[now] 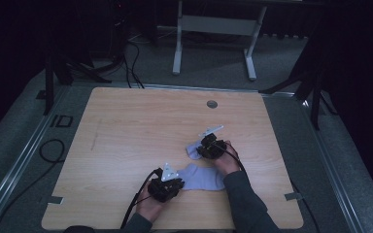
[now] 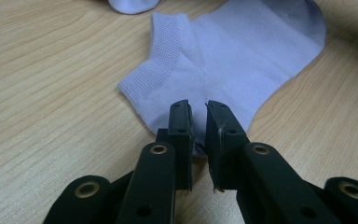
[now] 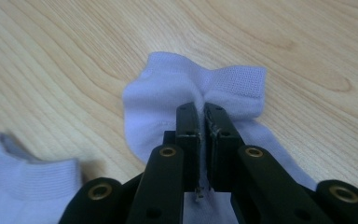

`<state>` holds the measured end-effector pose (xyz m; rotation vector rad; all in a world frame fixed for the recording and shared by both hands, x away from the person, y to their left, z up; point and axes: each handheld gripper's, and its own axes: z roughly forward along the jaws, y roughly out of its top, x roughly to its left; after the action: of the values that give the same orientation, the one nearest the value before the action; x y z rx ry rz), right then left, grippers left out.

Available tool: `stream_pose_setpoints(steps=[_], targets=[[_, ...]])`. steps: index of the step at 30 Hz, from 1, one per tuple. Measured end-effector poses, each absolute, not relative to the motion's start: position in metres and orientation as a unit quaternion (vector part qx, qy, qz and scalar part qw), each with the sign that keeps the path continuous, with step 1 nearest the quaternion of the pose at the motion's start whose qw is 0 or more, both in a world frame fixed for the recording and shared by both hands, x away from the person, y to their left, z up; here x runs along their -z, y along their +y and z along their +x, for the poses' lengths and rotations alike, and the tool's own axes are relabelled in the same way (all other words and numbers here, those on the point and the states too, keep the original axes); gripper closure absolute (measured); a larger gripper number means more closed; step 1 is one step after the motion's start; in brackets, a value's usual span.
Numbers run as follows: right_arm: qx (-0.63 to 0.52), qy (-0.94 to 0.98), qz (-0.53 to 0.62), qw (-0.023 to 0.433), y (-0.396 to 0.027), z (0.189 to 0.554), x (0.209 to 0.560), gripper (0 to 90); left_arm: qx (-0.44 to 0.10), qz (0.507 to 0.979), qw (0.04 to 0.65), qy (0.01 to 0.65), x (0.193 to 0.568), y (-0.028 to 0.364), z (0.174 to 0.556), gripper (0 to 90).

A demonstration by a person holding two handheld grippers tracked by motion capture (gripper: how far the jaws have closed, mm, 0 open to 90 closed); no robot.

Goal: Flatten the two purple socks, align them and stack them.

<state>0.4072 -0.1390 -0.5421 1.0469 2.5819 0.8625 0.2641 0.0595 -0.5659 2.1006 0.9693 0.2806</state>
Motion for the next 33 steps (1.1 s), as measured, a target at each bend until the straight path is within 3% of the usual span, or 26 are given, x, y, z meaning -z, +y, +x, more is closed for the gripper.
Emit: stream_pose_setpoints(steps=[13,33], targets=[[-0.358,0.855,0.358,0.107,-0.161,0.393,0.505,85.2,-0.109,0.827,0.396,0.383,0.566,0.059,0.263,78.9],[-0.407,0.836,0.330,0.162,-0.199,0.343,0.461,85.0,-0.111,0.824,0.402,0.384,0.563,0.062,0.264,77.6]])
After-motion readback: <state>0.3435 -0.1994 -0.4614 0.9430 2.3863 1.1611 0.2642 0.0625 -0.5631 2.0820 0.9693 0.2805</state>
